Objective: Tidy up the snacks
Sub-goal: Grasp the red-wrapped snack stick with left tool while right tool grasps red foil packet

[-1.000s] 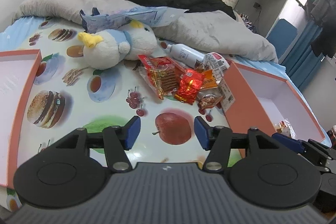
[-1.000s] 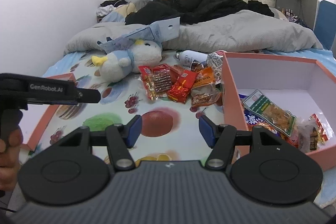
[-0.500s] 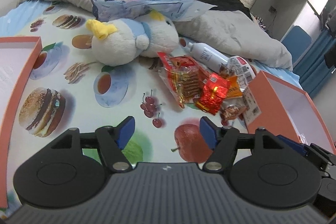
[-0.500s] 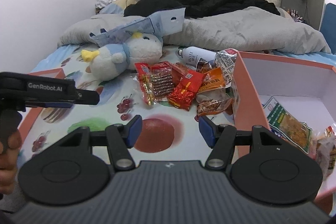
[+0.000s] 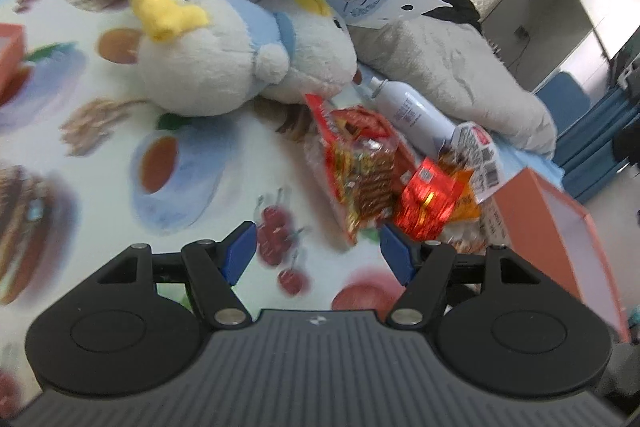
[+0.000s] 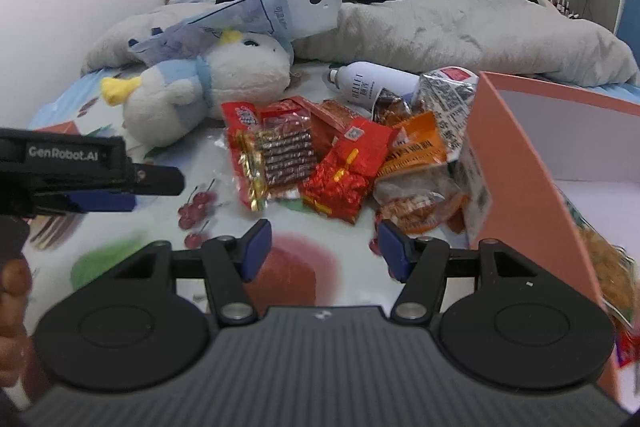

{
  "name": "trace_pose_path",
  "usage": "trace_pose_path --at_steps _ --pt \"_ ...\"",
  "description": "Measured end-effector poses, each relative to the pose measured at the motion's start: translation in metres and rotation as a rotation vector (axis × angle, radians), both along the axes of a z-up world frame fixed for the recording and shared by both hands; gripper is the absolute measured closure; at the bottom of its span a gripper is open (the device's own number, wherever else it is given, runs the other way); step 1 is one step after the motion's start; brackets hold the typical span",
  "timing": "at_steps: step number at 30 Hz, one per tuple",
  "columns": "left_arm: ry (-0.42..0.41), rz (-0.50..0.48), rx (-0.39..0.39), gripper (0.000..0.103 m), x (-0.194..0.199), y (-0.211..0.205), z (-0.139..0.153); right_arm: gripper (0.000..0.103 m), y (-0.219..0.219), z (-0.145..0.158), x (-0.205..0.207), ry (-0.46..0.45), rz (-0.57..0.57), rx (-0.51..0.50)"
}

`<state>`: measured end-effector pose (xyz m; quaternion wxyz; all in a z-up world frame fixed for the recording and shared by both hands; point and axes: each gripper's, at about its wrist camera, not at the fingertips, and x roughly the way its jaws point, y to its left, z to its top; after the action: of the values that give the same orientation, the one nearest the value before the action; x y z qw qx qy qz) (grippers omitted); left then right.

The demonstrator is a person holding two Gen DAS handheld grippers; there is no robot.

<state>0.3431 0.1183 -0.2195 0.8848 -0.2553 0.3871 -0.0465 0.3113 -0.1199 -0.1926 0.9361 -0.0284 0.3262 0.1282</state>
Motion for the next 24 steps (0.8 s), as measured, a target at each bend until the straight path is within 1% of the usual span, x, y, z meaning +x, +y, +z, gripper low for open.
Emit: trace_pose_path --at_steps 1,4,8,10,13,16,18,19,21,22,23,24 --pt "-0.002 -0.009 -0.019 0.030 0.009 0.001 -0.003 0.042 0.002 -0.003 0.006 -0.003 0.001 -0.004" --pt "0.000 -0.022 -0.057 0.025 0.030 0.000 -0.010 0.042 0.008 -0.012 0.024 0.005 -0.016 -0.021" --pt "0.014 -0.037 -0.093 0.025 0.055 -0.005 -0.024 0.042 0.009 -0.028 0.045 0.053 -0.060 0.026" --pt "0.014 -0.047 -0.102 0.025 0.065 -0.009 -0.029 0.042 0.012 -0.036 0.053 0.065 -0.088 0.015" --pt "-0.003 -0.067 -0.093 0.025 0.075 -0.016 -0.033 0.042 0.015 -0.043 0.061 0.071 -0.105 0.021" --pt "0.006 -0.067 -0.052 0.027 0.085 -0.023 -0.039 0.042 0.022 -0.047 0.066 0.062 -0.110 -0.004" --pt "-0.008 -0.070 -0.041 0.028 0.087 -0.026 -0.040 0.043 0.025 -0.048 0.069 0.047 -0.113 -0.020" --pt "-0.010 -0.072 -0.031 0.032 0.088 -0.027 -0.040 0.046 0.026 -0.049 0.071 0.043 -0.113 -0.025" --pt "-0.004 -0.077 -0.006 0.044 0.090 -0.031 -0.040 0.047 0.027 -0.048 0.072 0.040 -0.110 -0.030" --pt "0.002 -0.078 -0.002 0.054 0.089 -0.032 -0.041 0.047 0.026 -0.047 0.072 0.043 -0.108 -0.028" --pt "0.008 -0.084 -0.004 0.060 0.090 -0.033 -0.041 0.047 0.025 -0.047 0.072 0.044 -0.105 -0.025" --pt "0.009 -0.086 -0.005 0.062 0.089 -0.033 -0.042 0.047 0.024 -0.046 0.071 0.046 -0.101 -0.023"
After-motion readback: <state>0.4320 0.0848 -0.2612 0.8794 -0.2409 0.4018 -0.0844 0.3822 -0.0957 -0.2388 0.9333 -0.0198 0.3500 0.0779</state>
